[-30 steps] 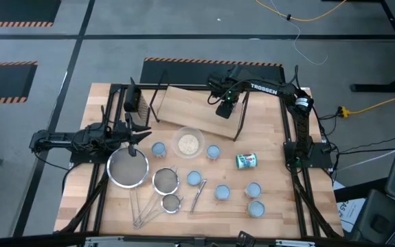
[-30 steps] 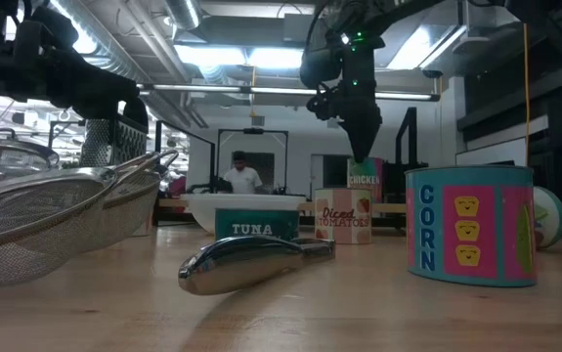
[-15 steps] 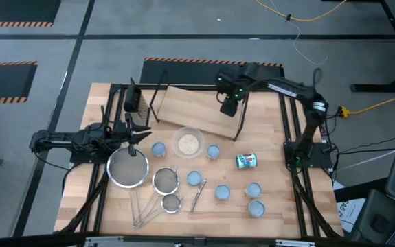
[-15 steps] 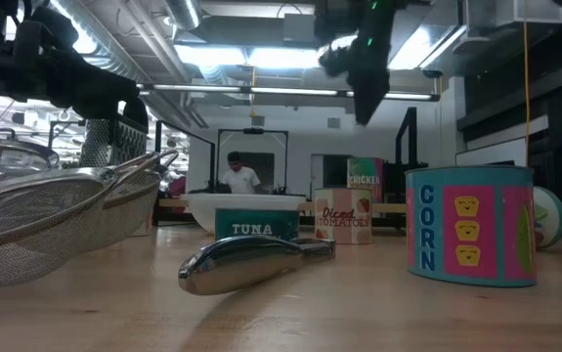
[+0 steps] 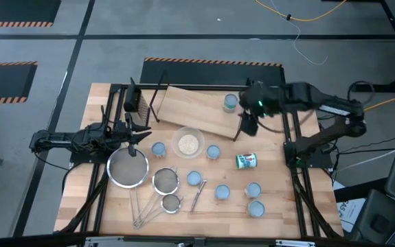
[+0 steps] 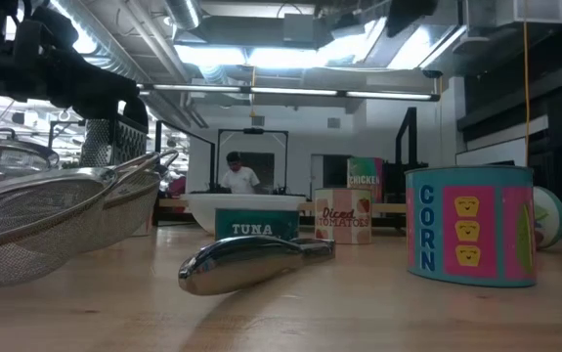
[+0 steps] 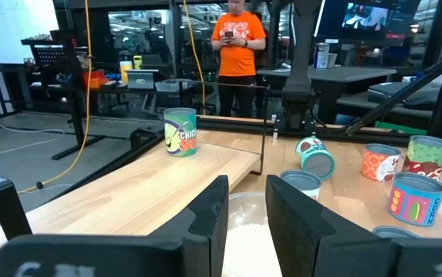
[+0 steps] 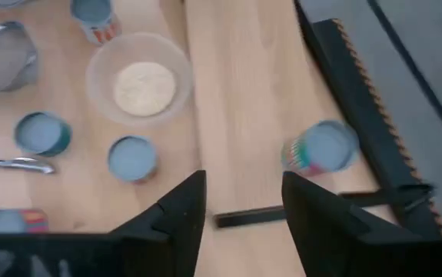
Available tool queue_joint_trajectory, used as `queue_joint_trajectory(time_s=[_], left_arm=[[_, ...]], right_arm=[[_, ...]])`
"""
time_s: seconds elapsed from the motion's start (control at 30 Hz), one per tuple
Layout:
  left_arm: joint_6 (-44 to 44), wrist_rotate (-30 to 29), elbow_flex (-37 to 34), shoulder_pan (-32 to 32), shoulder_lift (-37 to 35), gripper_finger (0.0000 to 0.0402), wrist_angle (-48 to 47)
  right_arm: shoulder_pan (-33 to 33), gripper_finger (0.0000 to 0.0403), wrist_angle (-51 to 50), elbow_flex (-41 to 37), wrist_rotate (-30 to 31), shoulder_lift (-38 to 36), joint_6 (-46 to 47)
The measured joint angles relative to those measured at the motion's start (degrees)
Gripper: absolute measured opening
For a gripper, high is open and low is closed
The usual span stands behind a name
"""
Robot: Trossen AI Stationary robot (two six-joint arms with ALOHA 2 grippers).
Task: Pick and place cans onto a shelf
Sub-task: Put the canned carrots on the shelf
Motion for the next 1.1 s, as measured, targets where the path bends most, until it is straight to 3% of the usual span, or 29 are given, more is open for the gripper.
queue_joint_trajectory(time_s=[0.33, 0.63, 1.1], left_arm=[[-0.3, 1.5, 0.0, 0.0, 0.0, 0.0082, 10.1], [-0.3, 2.5, 2.9, 0.0, 3.1, 0.0082, 12.7], [-6.7, 1.8, 18.5, -0.7, 26.9, 0.0082, 9.8]], right_arm=[[12.6, 0.0174, 3.3, -18.3, 0.2, -9.7, 16.0], [15.6, 0.0174, 6.9, -33.9, 0.2, -15.7, 25.1], [15.6, 0.0174, 26.3, -51.4, -1.3, -21.4, 23.8]])
